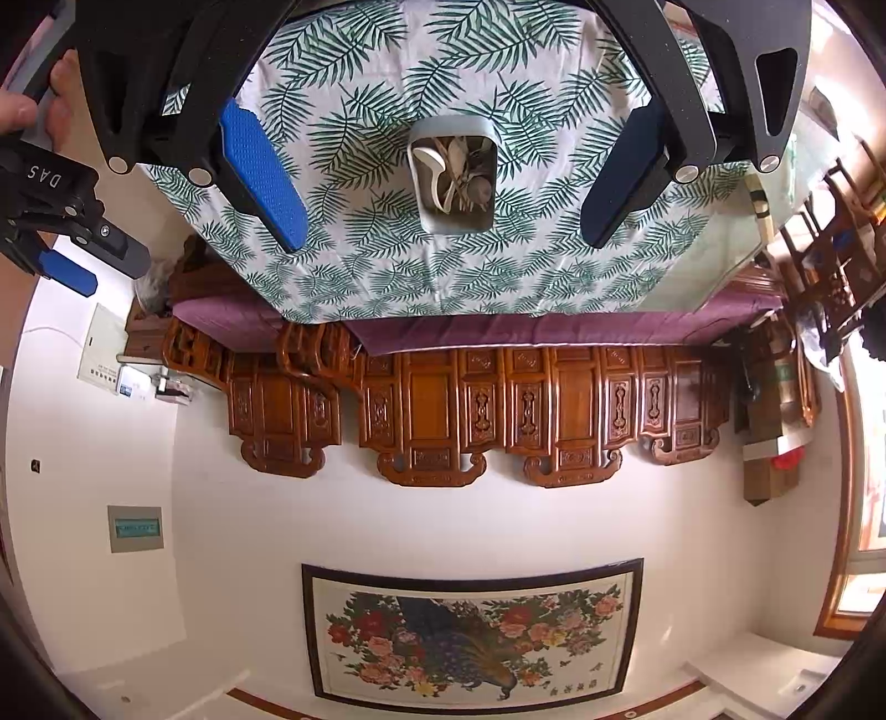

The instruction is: Organize utensils

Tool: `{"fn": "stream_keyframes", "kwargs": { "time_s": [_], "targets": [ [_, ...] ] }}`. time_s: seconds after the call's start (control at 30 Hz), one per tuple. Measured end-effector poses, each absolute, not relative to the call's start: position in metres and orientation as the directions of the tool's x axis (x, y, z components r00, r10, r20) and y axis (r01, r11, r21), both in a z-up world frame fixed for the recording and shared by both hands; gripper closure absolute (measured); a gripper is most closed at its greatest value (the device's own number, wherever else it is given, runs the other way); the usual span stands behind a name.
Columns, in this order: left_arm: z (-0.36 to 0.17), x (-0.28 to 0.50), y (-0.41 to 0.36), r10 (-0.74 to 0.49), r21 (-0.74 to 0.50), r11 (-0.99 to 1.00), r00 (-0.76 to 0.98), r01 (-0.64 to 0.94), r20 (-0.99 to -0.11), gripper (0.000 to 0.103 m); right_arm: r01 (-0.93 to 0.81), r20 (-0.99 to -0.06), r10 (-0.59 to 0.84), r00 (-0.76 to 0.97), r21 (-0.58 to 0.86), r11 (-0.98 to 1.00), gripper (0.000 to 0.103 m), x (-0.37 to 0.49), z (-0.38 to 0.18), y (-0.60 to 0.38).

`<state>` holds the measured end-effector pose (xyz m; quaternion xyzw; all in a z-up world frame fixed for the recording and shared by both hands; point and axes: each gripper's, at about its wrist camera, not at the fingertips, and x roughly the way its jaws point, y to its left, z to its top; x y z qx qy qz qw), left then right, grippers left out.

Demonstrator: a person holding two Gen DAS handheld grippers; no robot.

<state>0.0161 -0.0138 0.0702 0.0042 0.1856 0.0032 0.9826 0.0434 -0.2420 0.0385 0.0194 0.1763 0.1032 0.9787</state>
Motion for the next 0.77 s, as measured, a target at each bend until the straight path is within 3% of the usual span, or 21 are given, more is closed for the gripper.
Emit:
{"fn": "stream_keyframes", "kwargs": {
  "time_s": [0.77],
  "targets": [
    [0.0701, 0.0169, -0.0166, 0.003, 0.001, 1.0, 0.93, -0.002, -0.367, 0.008, -0.195, -0.342, 0.208, 0.916, 0.074, 0.978, 0.003, 0.0437, 0.0389, -0.2426]
  ]
}}
